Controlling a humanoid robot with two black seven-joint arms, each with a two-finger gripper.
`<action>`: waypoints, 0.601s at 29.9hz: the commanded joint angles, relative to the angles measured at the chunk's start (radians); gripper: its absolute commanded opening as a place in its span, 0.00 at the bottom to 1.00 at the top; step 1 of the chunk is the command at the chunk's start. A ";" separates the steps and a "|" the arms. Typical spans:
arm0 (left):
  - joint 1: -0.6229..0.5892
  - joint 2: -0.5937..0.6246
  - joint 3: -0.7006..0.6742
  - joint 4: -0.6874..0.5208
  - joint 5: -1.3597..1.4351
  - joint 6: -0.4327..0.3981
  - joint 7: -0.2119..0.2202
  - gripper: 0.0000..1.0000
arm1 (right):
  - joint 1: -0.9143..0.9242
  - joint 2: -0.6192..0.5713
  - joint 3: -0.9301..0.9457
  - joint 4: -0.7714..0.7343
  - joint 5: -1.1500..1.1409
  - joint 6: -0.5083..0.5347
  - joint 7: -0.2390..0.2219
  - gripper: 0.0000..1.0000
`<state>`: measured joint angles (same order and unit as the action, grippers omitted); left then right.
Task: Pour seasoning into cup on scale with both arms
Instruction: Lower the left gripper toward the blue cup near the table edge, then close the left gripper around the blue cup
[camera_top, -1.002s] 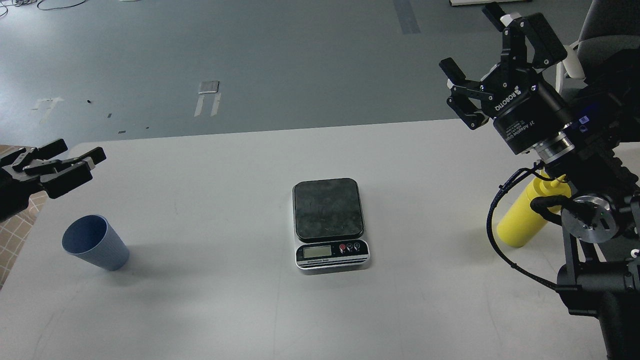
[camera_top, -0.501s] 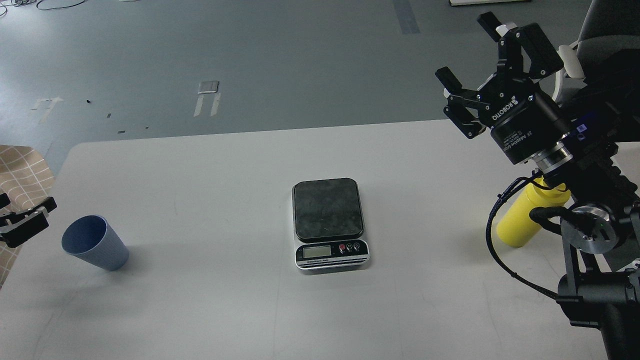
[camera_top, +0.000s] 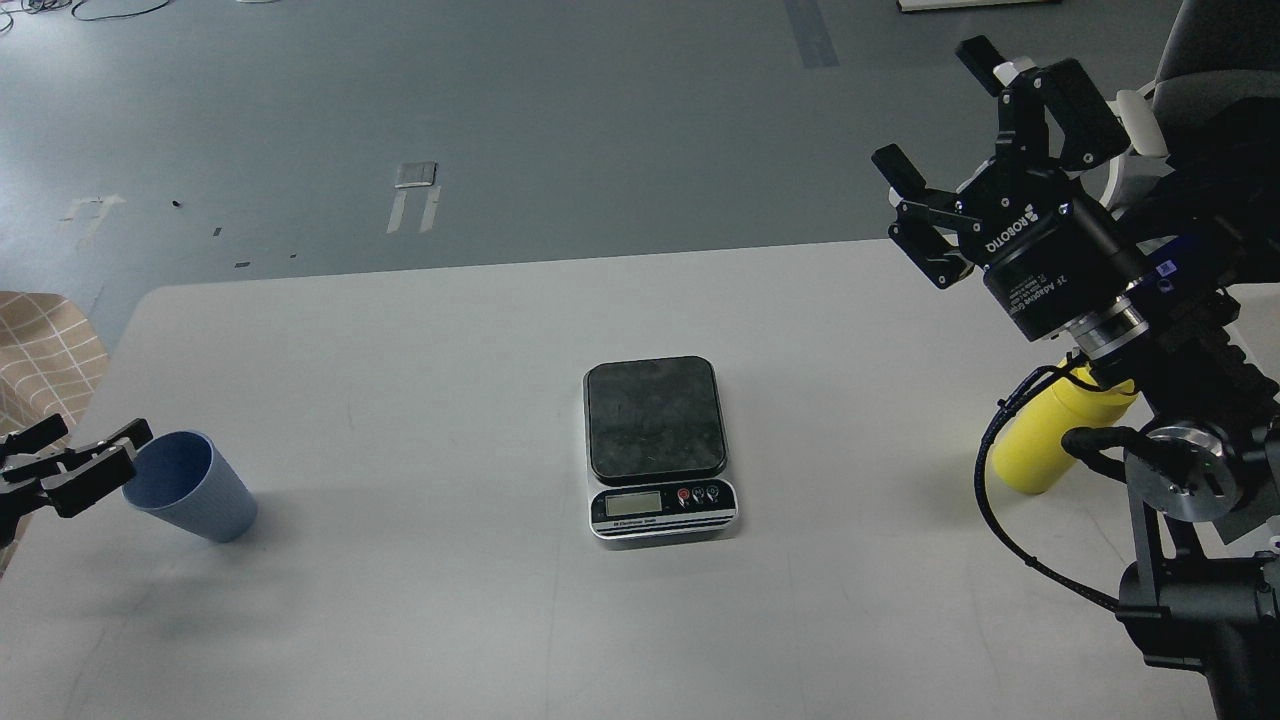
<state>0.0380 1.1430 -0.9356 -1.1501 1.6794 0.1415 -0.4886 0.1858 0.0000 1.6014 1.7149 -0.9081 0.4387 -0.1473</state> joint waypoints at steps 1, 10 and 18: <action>-0.007 0.006 0.040 0.000 0.002 0.000 0.000 0.99 | 0.000 0.000 0.000 0.000 0.000 0.000 0.000 1.00; -0.009 0.001 0.058 0.000 0.002 0.000 0.000 0.99 | -0.002 0.000 0.000 -0.003 -0.005 0.000 0.000 1.00; -0.017 -0.011 0.057 0.000 0.006 -0.002 0.000 0.99 | -0.005 0.000 0.000 -0.003 -0.011 0.000 0.000 1.00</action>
<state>0.0238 1.1349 -0.8774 -1.1506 1.6833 0.1397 -0.4886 0.1799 0.0000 1.6017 1.7115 -0.9177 0.4387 -0.1473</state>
